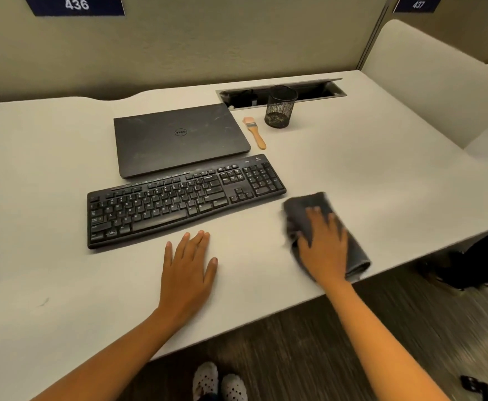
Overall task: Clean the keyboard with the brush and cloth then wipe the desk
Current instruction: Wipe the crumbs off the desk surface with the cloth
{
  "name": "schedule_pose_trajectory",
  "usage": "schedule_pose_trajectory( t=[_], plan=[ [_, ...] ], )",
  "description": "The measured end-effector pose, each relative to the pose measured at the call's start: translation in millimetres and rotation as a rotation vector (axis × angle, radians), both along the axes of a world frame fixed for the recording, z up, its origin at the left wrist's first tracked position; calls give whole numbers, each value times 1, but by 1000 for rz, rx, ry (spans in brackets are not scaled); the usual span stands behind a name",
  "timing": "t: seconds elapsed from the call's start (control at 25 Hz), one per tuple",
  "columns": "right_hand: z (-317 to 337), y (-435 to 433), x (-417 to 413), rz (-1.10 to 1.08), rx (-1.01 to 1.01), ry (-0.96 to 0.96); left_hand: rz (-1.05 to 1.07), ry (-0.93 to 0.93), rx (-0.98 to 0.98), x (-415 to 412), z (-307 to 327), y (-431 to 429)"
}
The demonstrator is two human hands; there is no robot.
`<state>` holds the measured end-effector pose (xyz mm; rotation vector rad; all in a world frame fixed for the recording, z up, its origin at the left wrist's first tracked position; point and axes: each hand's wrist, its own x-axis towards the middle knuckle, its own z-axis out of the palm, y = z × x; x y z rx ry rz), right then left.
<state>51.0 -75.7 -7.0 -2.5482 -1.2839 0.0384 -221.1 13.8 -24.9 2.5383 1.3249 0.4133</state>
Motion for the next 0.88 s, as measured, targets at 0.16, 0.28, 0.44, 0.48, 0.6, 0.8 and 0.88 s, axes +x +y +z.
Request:
schedule_pose_trajectory(
  t=[0.16,0.28,0.44,0.48,0.6,0.8,0.88],
  plan=[
    [2,-4,-15,402,-46,71,-114,-48,20,34,10,26],
    [1,0,29,-48,50,62,-195,-35,15,60,11,39],
    [-1,22,38,-323,71,13,-318,46,26,86,6,40],
    [-3,27,36,-155,76,15,-369,67,41,92,5,39],
    [-2,39,62,167,90,50,-471,91,53,113,4,39],
    [-1,83,137,-410,74,52,-446,82,-43,133,5,45],
    [-2,110,130,-180,71,-2,-440,83,-67,135,8,46]
  ],
)
